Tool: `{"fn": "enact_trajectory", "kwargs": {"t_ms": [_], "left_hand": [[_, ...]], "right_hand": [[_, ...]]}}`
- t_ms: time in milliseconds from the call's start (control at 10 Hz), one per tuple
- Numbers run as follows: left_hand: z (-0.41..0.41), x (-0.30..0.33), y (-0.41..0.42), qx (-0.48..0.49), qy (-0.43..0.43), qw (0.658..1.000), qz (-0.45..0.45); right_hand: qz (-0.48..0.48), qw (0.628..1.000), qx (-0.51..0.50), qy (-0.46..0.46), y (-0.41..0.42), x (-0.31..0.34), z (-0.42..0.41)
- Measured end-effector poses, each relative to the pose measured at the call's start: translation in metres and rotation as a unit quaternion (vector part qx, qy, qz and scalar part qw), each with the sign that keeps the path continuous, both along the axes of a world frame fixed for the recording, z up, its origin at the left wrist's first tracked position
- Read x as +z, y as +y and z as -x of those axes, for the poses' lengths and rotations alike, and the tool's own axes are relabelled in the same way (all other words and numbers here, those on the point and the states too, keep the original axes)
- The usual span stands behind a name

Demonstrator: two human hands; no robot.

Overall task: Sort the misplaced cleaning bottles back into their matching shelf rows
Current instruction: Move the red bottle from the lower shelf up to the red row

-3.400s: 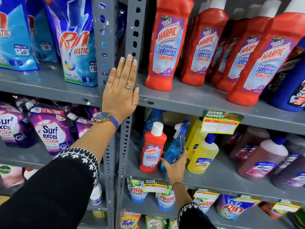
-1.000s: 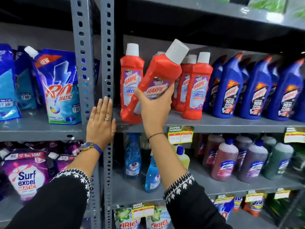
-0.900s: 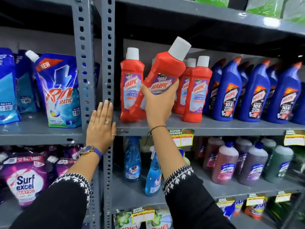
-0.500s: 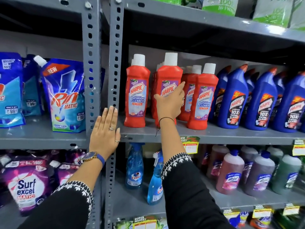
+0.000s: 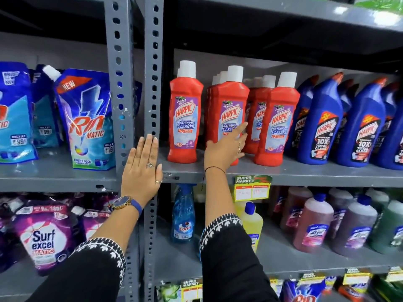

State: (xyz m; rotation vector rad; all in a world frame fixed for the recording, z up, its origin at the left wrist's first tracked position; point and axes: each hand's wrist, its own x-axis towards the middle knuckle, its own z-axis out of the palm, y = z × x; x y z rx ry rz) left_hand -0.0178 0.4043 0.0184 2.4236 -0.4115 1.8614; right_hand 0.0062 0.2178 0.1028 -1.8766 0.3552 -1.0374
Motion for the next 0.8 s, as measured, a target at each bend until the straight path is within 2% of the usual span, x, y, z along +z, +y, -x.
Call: {"fn": "enact_trajectory", "kwargs": {"t_ms": [600,700,800], "left_hand": [[-0.001,0.0,0.0,0.001,-0.001,1.0,-0.002],[-0.001,0.001,0.0,-0.002,-0.001,1.0,0.0],[0.0,0.001,0.0,0.004,-0.004,1.0,0.002]], "right_hand": [[-0.006,1.0,0.028,0.006,-0.001,-0.013,-0.004],[0.021,0.997,0.026,-0.076,0.005,-0.018,0.008],[0.116,0.961,0.07,-0.243,0.023,-0.053,0.034]]}}
